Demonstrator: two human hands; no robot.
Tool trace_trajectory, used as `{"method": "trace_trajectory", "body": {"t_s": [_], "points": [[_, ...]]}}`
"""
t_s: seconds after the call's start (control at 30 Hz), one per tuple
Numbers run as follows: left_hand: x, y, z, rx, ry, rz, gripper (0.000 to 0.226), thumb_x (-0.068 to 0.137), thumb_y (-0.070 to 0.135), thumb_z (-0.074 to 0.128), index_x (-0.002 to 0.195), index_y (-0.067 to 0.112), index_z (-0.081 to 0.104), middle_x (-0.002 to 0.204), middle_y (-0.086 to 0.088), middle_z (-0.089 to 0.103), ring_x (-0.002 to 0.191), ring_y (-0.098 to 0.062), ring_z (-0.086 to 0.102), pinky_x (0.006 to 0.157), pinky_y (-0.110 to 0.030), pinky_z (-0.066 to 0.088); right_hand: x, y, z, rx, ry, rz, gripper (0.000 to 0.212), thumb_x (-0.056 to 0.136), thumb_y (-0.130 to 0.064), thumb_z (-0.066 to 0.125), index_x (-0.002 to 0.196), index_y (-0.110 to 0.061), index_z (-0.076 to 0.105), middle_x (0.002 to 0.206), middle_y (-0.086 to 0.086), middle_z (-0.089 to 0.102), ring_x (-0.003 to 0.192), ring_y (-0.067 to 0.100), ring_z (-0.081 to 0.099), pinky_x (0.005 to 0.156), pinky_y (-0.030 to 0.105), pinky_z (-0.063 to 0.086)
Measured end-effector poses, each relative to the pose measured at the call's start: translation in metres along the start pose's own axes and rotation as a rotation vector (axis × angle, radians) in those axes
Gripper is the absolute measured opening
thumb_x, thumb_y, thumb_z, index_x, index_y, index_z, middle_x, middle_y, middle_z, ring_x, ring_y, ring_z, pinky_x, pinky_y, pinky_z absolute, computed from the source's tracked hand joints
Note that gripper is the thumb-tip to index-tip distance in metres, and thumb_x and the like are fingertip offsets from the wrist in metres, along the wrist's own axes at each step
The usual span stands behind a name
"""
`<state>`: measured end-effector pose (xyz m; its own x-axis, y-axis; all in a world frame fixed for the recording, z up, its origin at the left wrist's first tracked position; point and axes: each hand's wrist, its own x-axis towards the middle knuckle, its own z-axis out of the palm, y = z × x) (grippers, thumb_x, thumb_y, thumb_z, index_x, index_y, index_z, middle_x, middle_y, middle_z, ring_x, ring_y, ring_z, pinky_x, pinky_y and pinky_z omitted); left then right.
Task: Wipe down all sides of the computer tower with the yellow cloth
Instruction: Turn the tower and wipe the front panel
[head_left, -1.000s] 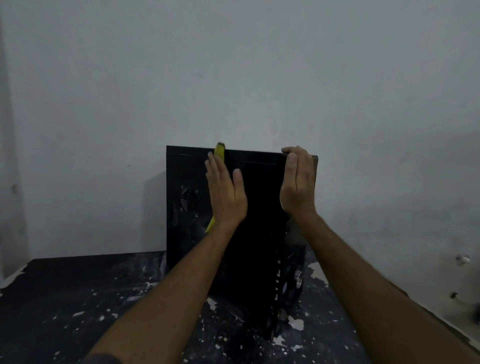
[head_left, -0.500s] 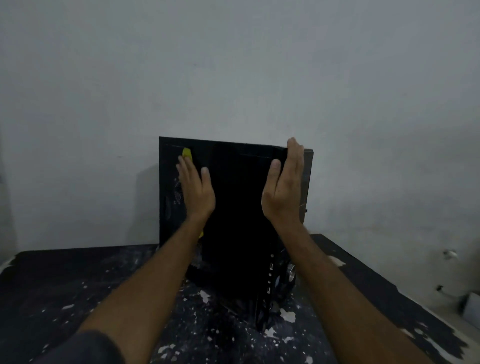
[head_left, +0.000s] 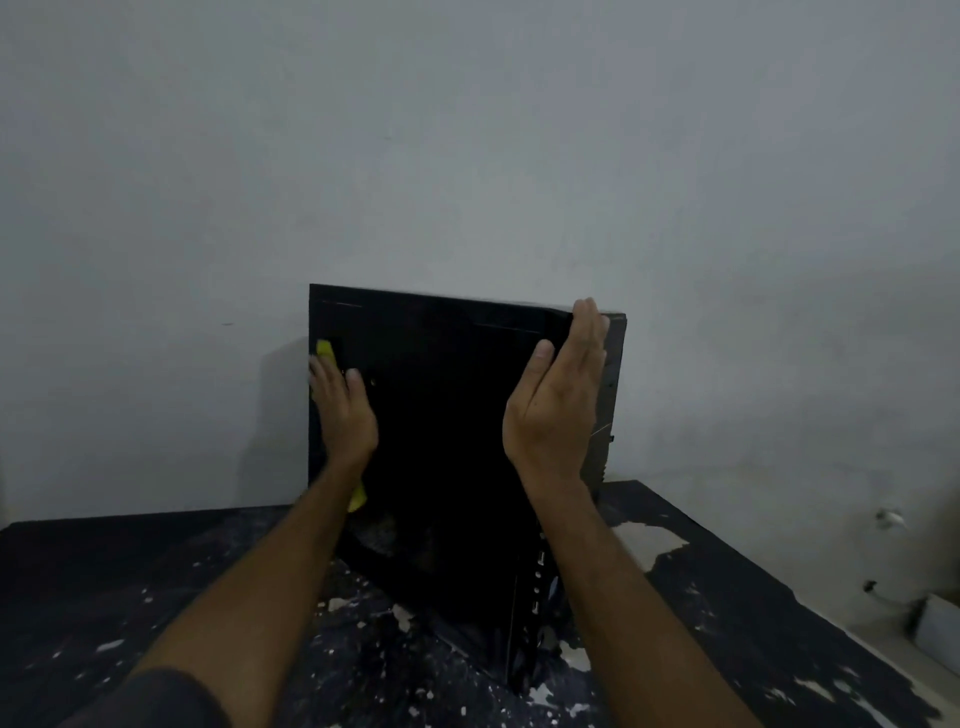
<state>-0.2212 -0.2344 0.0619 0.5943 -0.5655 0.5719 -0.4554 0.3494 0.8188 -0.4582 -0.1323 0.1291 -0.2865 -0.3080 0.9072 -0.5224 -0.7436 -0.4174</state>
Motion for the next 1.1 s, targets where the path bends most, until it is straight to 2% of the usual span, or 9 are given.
{"method": "trace_trajectory", "body": {"t_s": [0.13, 0.2, 0.37, 0.5, 0.6, 0.8, 0.93, 1.0, 1.1], "points": [[-0.089, 0.009, 0.013, -0.017, -0.111, 0.342, 0.067, 0.109, 0.045, 0.023, 0.165, 0.018, -0.003, 0.173, 0.003, -0.009, 0.158, -0.012, -0.012, 0.128, -0.031, -0.007, 0.001, 0.003, 0.002, -0.013, 0.018, -0.007, 0.052, 0.111, -0.029, 0.029, 0.16, -0.012, 0.022, 0.168, 0.004, 0.024, 0.158, 0.018, 0.008, 0.123, 0.052, 0.027], [-0.148, -0.028, 0.013, -0.008, -0.189, 0.376, 0.07, 0.107, 0.047, 0.024, 0.165, 0.019, -0.003, 0.173, 0.006, -0.01, 0.158, -0.013, -0.011, 0.128, -0.03, -0.005, 0.002, 0.004, 0.003, -0.01, 0.015, -0.011, 0.052, 0.111, -0.029, 0.029, 0.16, -0.013, 0.021, 0.168, 0.004, 0.023, 0.158, 0.018, 0.008, 0.123, 0.053, 0.026], [-0.099, -0.068, 0.006, -0.061, -0.076, -0.064, 0.063, 0.111, 0.049, 0.021, 0.164, 0.027, -0.006, 0.171, 0.009, -0.013, 0.158, -0.012, -0.011, 0.127, -0.036, -0.005, 0.002, 0.005, 0.002, -0.018, 0.019, -0.018, 0.052, 0.111, -0.028, 0.03, 0.16, -0.01, 0.023, 0.167, 0.005, 0.024, 0.158, 0.018, 0.009, 0.124, 0.051, 0.025], [0.004, -0.058, -0.012, -0.091, -0.043, -0.195, 0.059, 0.112, 0.042, 0.016, 0.165, 0.02, 0.002, 0.172, 0.0, -0.002, 0.158, -0.021, -0.003, 0.127, -0.041, -0.003, -0.001, 0.005, 0.004, -0.024, 0.03, -0.017, 0.053, 0.111, -0.028, 0.029, 0.16, -0.009, 0.023, 0.167, 0.006, 0.025, 0.158, 0.019, 0.009, 0.124, 0.05, 0.025], [-0.044, -0.08, -0.005, -0.032, -0.098, -0.124, 0.057, 0.114, 0.033, 0.017, 0.165, 0.017, -0.003, 0.171, 0.002, -0.006, 0.157, -0.014, -0.006, 0.128, -0.036, -0.006, 0.001, 0.005, 0.005, -0.023, 0.02, -0.019, 0.053, 0.111, -0.03, 0.028, 0.16, -0.01, 0.022, 0.167, 0.005, 0.025, 0.158, 0.018, 0.009, 0.124, 0.05, 0.025], [-0.144, -0.079, 0.014, -0.061, -0.175, -0.456, 0.066, 0.112, 0.04, 0.018, 0.161, 0.004, -0.006, 0.17, -0.011, -0.015, 0.158, -0.025, -0.012, 0.126, -0.035, -0.008, 0.002, 0.003, 0.002, -0.03, 0.034, 0.0, 0.052, 0.111, -0.029, 0.03, 0.159, -0.009, 0.026, 0.166, 0.007, 0.029, 0.157, 0.021, 0.013, 0.124, 0.05, 0.026], [-0.245, -0.02, 0.027, -0.089, -0.188, -0.16, 0.105, 0.09, 0.083, 0.01, 0.162, 0.008, -0.002, 0.171, -0.004, -0.015, 0.159, -0.02, -0.011, 0.128, -0.033, -0.004, 0.001, 0.001, 0.002, -0.03, 0.032, 0.004, 0.053, 0.111, -0.03, 0.029, 0.159, -0.009, 0.026, 0.166, 0.007, 0.029, 0.157, 0.022, 0.013, 0.123, 0.05, 0.027], [-0.313, 0.005, 0.032, -0.185, -0.346, -0.06, 0.096, 0.089, 0.084, 0.016, 0.159, 0.028, -0.018, 0.164, 0.02, -0.031, 0.153, -0.003, -0.023, 0.126, -0.029, -0.006, 0.001, 0.002, 0.001, -0.031, 0.03, 0.006, 0.053, 0.111, -0.03, 0.028, 0.159, -0.009, 0.026, 0.166, 0.007, 0.028, 0.157, 0.021, 0.013, 0.123, 0.05, 0.027], [-0.342, 0.027, 0.04, -0.152, -0.428, 0.001, 0.092, 0.087, 0.088, 0.005, 0.151, 0.033, -0.031, 0.155, 0.029, -0.042, 0.146, 0.004, -0.034, 0.122, -0.022, -0.013, 0.003, 0.005, 0.0, -0.014, 0.019, 0.005, 0.053, 0.111, -0.03, 0.029, 0.159, -0.009, 0.026, 0.166, 0.007, 0.028, 0.157, 0.022, 0.014, 0.123, 0.05, 0.027]]}}
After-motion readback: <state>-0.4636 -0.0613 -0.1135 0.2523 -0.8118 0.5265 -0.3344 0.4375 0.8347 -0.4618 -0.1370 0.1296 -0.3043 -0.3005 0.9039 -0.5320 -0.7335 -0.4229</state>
